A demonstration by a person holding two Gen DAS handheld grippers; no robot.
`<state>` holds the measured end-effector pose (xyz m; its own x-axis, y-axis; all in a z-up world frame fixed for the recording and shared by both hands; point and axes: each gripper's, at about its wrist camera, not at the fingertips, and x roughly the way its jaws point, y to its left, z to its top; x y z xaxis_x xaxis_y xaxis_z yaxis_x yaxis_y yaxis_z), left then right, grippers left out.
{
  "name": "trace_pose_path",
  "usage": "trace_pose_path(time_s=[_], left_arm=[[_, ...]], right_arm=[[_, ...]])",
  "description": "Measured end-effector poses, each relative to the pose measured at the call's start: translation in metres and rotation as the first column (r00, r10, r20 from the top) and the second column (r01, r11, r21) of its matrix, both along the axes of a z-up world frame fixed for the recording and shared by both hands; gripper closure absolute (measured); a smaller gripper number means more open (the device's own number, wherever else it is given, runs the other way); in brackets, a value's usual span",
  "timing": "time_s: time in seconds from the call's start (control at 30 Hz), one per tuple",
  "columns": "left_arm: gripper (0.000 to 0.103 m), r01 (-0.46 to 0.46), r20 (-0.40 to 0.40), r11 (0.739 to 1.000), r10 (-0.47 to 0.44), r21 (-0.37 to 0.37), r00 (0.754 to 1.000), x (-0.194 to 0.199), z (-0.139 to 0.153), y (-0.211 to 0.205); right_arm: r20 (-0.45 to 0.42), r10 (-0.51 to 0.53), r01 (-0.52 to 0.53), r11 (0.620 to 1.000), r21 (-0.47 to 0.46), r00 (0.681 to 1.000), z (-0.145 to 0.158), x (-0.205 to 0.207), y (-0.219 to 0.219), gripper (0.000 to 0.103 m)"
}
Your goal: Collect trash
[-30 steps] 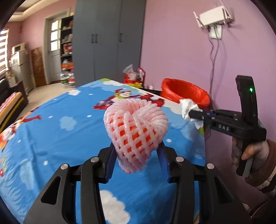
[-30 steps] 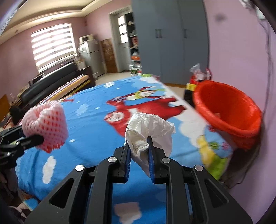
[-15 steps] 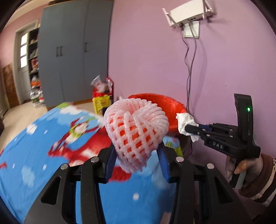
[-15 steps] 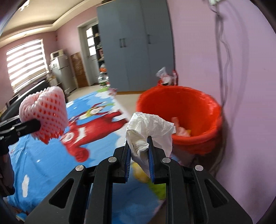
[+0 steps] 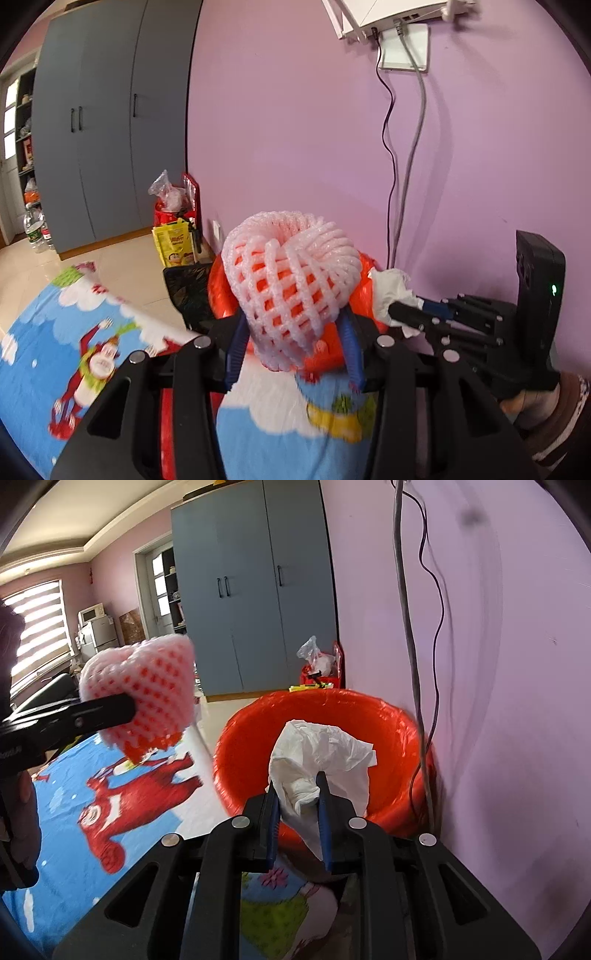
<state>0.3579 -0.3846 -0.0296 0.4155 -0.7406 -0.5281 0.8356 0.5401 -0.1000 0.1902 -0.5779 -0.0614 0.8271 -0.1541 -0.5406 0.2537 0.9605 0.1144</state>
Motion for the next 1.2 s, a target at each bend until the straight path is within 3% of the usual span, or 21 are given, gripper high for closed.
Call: trace_pose_path(time_s=[0.43, 0.5, 0.53, 0.57, 0.63, 0.67, 0.8, 0.9, 1.03, 1.2], left_arm=[[0.054, 0.021, -0.036, 1.000, -0.020, 0.004, 0.999, 0.062, 0.002, -0.064], [0.050, 0.016, -0.025, 1.000, -0.016, 0.004, 1.000, 0.071, 0.001, -0.072], [0.046, 0.007, -0.020, 1.000, -0.007, 0.002, 1.000, 0.074, 0.002, -0.074], [0.043, -0.008, -0.017, 1.000, 0.008, 0.001, 1.000, 0.078, 0.003, -0.076], [0.037, -0.031, -0.010, 0.999, 0.031, -0.004, 0.999, 0.081, 0.007, -0.073], [0.029, -0.042, -0.001, 0.999, 0.042, -0.012, 0.999, 0.081, 0.009, -0.070], [0.020, -0.124, 0.064, 0.992, 0.125, -0.023, 0.990, 0.073, 0.021, -0.041], [0.006, -0.169, 0.123, 0.985, 0.170, -0.020, 0.978, 0.055, 0.029, -0.015], [0.005, -0.231, 0.184, 0.973, 0.231, -0.025, 0.955, 0.019, 0.041, 0.027], [0.005, -0.326, 0.223, 0.944, 0.330, -0.056, 0.917, -0.034, 0.062, 0.081]], right_arm=[[-0.014, -0.017, 0.017, 1.000, -0.002, 1.000, -0.010, 0.062, -0.032, 0.081], [-0.011, 0.000, 0.000, 1.000, -0.004, 1.000, -0.011, 0.067, -0.034, 0.067], [-0.021, -0.004, 0.004, 1.000, -0.018, 1.000, -0.012, 0.071, -0.035, 0.040], [-0.025, -0.011, 0.010, 1.000, -0.025, 1.000, -0.012, 0.072, -0.037, 0.029], [0.005, -0.006, 0.006, 1.000, -0.029, 1.000, -0.009, 0.066, -0.036, 0.029], [0.005, -0.008, 0.008, 0.999, -0.036, 1.000, -0.007, 0.064, -0.036, 0.029], [0.016, -0.023, 0.023, 0.999, -0.039, 1.000, 0.000, 0.044, -0.032, 0.029], [0.037, -0.037, 0.039, 0.999, -0.031, 0.999, 0.012, 0.017, -0.019, 0.028], [0.041, -0.045, 0.046, 0.999, -0.018, 0.998, 0.030, -0.011, 0.000, 0.019], [0.023, -0.020, 0.020, 1.000, -0.020, 1.000, 0.056, -0.042, 0.024, 0.018]])
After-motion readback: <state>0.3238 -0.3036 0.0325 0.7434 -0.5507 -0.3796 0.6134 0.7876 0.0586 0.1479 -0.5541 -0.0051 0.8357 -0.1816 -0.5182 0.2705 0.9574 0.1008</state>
